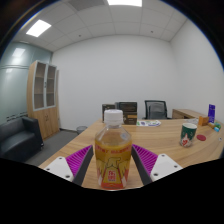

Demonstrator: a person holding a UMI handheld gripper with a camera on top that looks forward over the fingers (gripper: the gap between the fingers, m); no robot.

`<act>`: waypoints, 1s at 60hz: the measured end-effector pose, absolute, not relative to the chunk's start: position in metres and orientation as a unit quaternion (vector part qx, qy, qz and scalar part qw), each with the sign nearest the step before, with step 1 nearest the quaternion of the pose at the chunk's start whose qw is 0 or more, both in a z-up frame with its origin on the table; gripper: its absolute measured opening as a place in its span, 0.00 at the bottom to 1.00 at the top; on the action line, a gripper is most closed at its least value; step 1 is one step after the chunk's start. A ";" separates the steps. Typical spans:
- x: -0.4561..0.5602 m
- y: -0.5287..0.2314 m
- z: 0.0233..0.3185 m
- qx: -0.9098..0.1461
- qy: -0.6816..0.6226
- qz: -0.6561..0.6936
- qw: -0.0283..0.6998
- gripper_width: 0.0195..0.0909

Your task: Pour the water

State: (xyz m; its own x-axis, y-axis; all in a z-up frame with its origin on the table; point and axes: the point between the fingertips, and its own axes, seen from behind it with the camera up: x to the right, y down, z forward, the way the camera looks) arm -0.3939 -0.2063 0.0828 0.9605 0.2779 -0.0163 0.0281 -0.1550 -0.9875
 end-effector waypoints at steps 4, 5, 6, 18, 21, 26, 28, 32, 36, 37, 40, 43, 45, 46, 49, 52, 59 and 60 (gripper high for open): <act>-0.393 -0.196 0.082 -0.754 -0.087 0.081 0.646 0.73; -0.391 -0.194 0.080 -0.756 -0.083 0.077 0.645 0.53; -0.385 -0.193 0.078 -0.755 -0.079 0.077 0.646 0.53; -0.390 -0.192 0.078 -0.753 -0.080 0.087 0.647 0.34; -0.390 -0.190 0.078 -0.754 -0.082 0.100 0.644 0.34; -0.387 -0.178 0.088 -0.760 -0.054 0.156 0.629 0.34; -0.381 -0.168 0.098 -0.756 -0.043 0.177 0.629 0.34; -0.360 -0.145 0.126 -0.745 0.001 0.220 0.630 0.34; -0.339 -0.120 0.153 -0.727 0.051 0.275 0.627 0.34; -0.334 -0.114 0.159 -0.721 0.066 0.293 0.624 0.34; -0.315 -0.096 0.171 -0.702 0.116 0.353 0.607 0.34; -0.293 -0.080 0.178 -0.683 0.171 0.408 0.581 0.34; -0.276 -0.071 0.185 -0.665 0.208 0.442 0.564 0.34; -0.268 -0.062 0.186 -0.656 0.229 0.455 0.556 0.34; -0.241 -0.049 0.183 -0.627 0.284 0.499 0.526 0.34; -0.218 -0.039 0.178 -0.596 0.338 0.536 0.493 0.34; -0.185 -0.017 0.169 -0.512 0.442 0.613 0.408 0.36; -0.184 -0.016 0.169 -0.501 0.450 0.626 0.394 0.36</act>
State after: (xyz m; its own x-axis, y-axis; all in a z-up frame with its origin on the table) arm -0.1845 -0.0159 0.1687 -0.1880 0.0432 -0.9812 -0.9436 -0.2852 0.1683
